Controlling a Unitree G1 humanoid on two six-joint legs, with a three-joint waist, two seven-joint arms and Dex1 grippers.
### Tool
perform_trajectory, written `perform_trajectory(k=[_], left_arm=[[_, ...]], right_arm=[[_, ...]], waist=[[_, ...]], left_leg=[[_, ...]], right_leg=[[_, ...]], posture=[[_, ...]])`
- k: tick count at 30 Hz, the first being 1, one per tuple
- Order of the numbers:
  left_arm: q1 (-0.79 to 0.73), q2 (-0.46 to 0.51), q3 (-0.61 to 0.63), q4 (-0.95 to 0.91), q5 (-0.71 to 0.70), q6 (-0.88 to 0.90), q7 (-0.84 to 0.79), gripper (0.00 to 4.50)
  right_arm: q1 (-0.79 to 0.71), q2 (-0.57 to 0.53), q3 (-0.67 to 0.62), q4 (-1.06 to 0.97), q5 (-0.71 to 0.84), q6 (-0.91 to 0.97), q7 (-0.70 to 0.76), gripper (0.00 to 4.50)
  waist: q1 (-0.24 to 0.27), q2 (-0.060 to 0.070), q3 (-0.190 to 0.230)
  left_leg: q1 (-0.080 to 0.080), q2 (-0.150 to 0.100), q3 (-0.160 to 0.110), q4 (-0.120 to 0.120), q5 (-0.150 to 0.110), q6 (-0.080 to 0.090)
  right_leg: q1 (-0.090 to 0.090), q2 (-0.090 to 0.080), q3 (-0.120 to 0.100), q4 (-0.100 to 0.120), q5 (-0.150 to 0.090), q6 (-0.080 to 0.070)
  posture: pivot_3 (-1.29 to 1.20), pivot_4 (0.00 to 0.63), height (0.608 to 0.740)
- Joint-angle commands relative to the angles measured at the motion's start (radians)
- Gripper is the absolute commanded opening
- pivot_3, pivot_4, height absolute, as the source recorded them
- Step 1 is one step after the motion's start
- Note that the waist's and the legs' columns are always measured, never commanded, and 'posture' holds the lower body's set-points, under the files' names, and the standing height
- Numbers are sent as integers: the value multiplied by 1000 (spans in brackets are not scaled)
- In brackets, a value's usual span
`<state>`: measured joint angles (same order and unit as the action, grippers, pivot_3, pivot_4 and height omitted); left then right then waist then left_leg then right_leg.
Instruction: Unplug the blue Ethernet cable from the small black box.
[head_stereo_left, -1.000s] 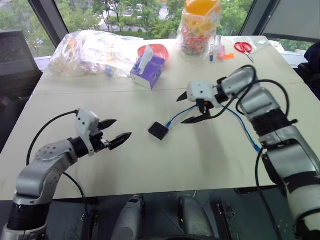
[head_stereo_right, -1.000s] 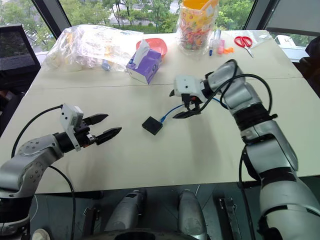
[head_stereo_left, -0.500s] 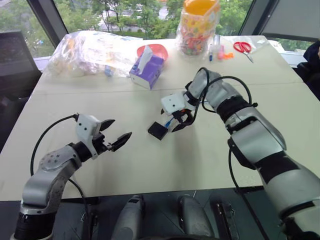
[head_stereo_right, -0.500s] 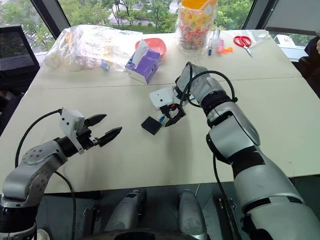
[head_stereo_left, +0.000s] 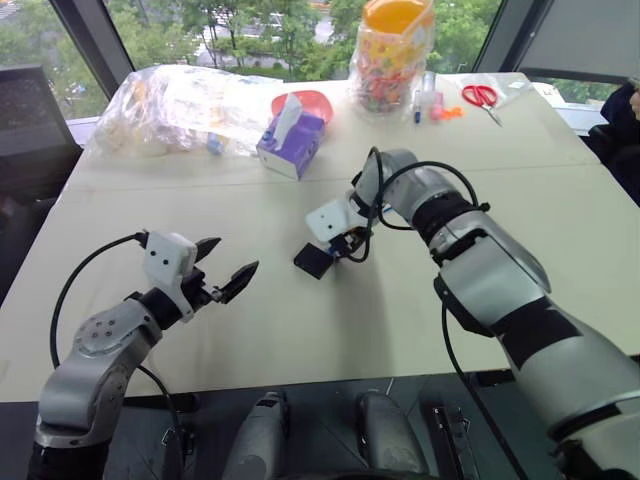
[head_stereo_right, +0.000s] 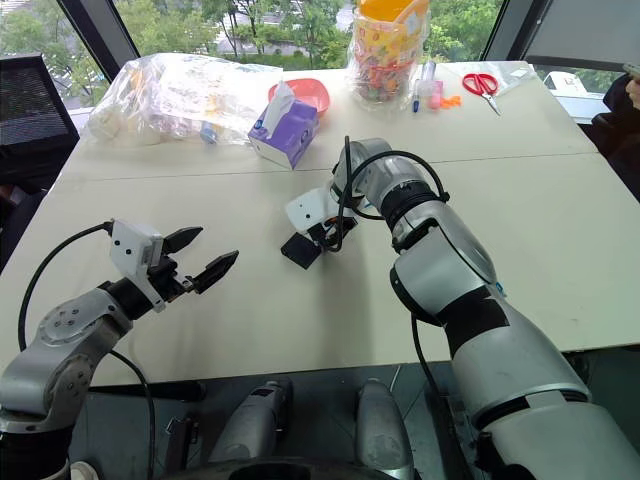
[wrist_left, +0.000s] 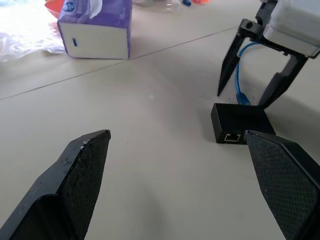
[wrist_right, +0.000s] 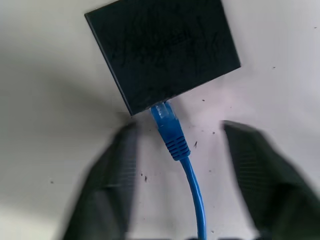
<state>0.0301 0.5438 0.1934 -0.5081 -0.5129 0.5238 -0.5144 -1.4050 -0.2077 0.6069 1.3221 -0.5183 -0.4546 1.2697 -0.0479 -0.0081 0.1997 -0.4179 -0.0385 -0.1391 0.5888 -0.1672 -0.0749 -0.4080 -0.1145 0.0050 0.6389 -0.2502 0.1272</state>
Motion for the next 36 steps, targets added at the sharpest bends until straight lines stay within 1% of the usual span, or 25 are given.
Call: perform_trajectory(k=[1, 2, 5, 8, 11, 12, 14, 16, 19, 21, 23, 26, 28, 34, 36], left_arm=[[-14, 3, 21, -26, -8, -1, 7, 4500], [-19, 5, 21, -22, -9, 1, 6, 4500], [-30, 2, 23, -15, -16, 4, 5, 4500], [-73, -40, 51, -12, -82, 39, 39, 4500], [-149, -71, 62, 3, -152, 93, 67, 4500], [-187, -79, 55, 16, -176, 116, 72, 4500], [-251, -88, 40, 41, -211, 154, 74, 4500], [-311, -93, 31, 69, -239, 190, 76, 4500], [-378, -94, 26, 111, -276, 237, 71, 4500], [-413, -90, 18, 138, -289, 257, 60, 4500], [-441, -87, 14, 163, -295, 271, 49, 4500], [-474, -78, -8, 192, -293, 288, 23, 4500], [-482, -69, -26, 200, -286, 292, 3, 4500], [-496, -64, -53, 213, -273, 280, -40, 4500], [-501, -69, -50, 216, -273, 275, -38, 3981]], right_arm=[[-21, 9, 3, 9, -28, -9, -18, 548], [-20, 8, -3, 7, -26, -15, -19, 36], [-17, -4, -19, -5, -20, -51, -48, 36], [-9, -19, -68, -35, 19, -112, -154, 36], [21, -52, -156, -94, 74, -187, -344, 36], [46, -79, -179, -134, 71, -223, -451, 36], [106, -138, -196, -224, 26, -293, -654, 36], [190, -183, -214, -337, -11, -327, -810, 36], [335, -230, -236, -545, -84, -314, -1000, 36], [422, -245, -248, -670, -130, -269, -1075, 36], [492, -253, -249, -771, -166, -224, -1103, 36], [563, -249, -253, -889, -166, -174, -1093, 36], [579, -249, -252, -932, -166, -152, -1087, 36], [609, -249, -237, -1005, -133, -124, -1042, 36], [615, -250, -236, -1015, -129, -125, -1034, 0]], waist=[[0, 0, 0], [0, 0, 0], [0, 0, 0], [2, 0, 0], [3, 0, 0], [5, 0, 0], [9, -1, 0], [13, -2, 0], [4, -2, 0], [1, -3, 0], [-4, -2, 0], [-3, -3, 0], [-1, -3, 0], [7, -3, 0], [6, -4, 0]], left_leg=[[1, 0, 0, 0, 0, 0], [2, 0, 0, 0, 0, 0], [4, 0, 1, 0, 0, 0], [4, 0, 1, 0, 0, 0], [4, 0, 1, 0, 0, 0], [4, 0, 1, 0, 0, 0], [3, 0, 1, 1, 1, -1], [3, 0, 1, 1, 1, -1], [2, -1, 3, 1, 1, -1], [3, -1, 4, 1, 1, -1], [3, 0, 5, 1, 1, -1], [3, 0, 6, 1, 1, 0], [3, 0, 7, 3, 1, 0], [4, 0, 7, 3, 1, 0], [4, 0, 7, 3, 1, 0]], right_leg=[[0, 0, 1, 1, 0, 0], [0, 0, 1, 2, 0, 0], [-1, 1, 3, 7, -1, 0], [-1, 1, 3, 8, -1, 0], [-1, 1, 4, 8, -1, 0], [-1, 1, 4, 8, -1, 0], [-1, 1, 4, 7, -1, 0], [0, 1, 5, 7, -1, 1], [0, 1, 7, 7, -1, 2], [-2, 1, 8, 7, -1, 3], [-3, 1, 10, 8, 0, 4], [-2, 1, 11, 8, 0, 4], [-1, 1, 11, 8, -2, 1], [0, 1, 11, 7, -2, 1], [0, 1, 11, 6, -2, 1]], posture=[[0, 150, 726], [0, 150, 726], [0, 150, 726], [0, 150, 726], [0, 150, 726], [0, 150, 726], [0, 150, 726], [0, 150, 726], [0, 150, 726], [0, 150, 726], [0, 150, 726], [0, 150, 726], [0, 150, 726], [0, 150, 726], [0, 150, 726]])
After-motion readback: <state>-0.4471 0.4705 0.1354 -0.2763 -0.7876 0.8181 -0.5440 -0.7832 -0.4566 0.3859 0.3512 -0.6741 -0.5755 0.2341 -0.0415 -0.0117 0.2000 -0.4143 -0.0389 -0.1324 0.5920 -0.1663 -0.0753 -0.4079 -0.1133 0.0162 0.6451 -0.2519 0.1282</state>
